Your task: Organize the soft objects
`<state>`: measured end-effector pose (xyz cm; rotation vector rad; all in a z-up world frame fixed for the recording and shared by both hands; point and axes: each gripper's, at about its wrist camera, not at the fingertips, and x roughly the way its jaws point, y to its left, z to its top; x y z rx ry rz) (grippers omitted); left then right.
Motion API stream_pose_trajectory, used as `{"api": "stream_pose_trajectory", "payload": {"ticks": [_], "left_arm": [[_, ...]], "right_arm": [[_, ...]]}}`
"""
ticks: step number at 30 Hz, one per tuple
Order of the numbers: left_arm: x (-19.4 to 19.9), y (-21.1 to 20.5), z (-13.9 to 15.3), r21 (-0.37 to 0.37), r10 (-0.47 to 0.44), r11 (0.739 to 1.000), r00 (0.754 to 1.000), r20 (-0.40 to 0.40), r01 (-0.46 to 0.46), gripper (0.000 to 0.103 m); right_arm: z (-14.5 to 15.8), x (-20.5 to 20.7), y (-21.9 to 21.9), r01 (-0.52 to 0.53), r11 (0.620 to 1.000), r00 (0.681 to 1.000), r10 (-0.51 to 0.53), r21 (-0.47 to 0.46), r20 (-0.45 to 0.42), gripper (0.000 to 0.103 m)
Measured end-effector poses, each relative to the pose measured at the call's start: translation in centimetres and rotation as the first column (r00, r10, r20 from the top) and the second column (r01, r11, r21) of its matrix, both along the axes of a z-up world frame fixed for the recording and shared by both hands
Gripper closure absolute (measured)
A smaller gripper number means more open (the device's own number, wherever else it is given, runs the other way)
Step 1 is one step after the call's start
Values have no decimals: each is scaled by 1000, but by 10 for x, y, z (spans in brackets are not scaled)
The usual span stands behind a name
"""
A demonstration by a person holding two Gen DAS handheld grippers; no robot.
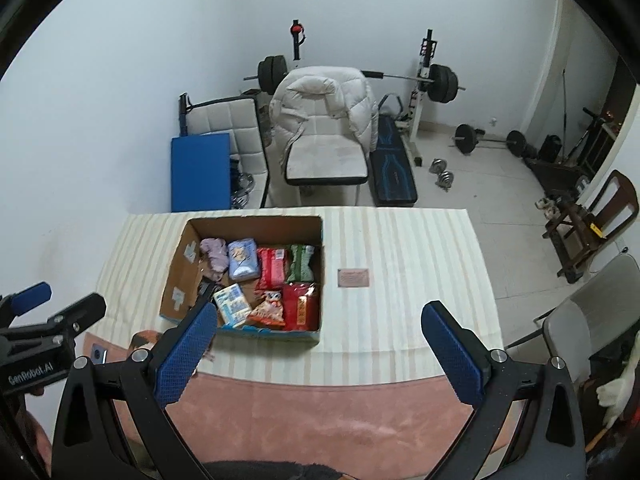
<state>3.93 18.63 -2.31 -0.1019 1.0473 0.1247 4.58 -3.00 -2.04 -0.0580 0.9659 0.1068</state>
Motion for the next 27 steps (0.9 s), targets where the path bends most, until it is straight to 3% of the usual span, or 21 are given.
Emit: {"api": "stream_pose_trajectory", "payload": {"ticks": [27], "left_arm": [[5, 4, 6, 8, 1, 1000, 999, 34, -1, 1]], "right_arm": [[-3, 4, 3, -3, 1000, 1000, 3, -5, -1, 0]]}}
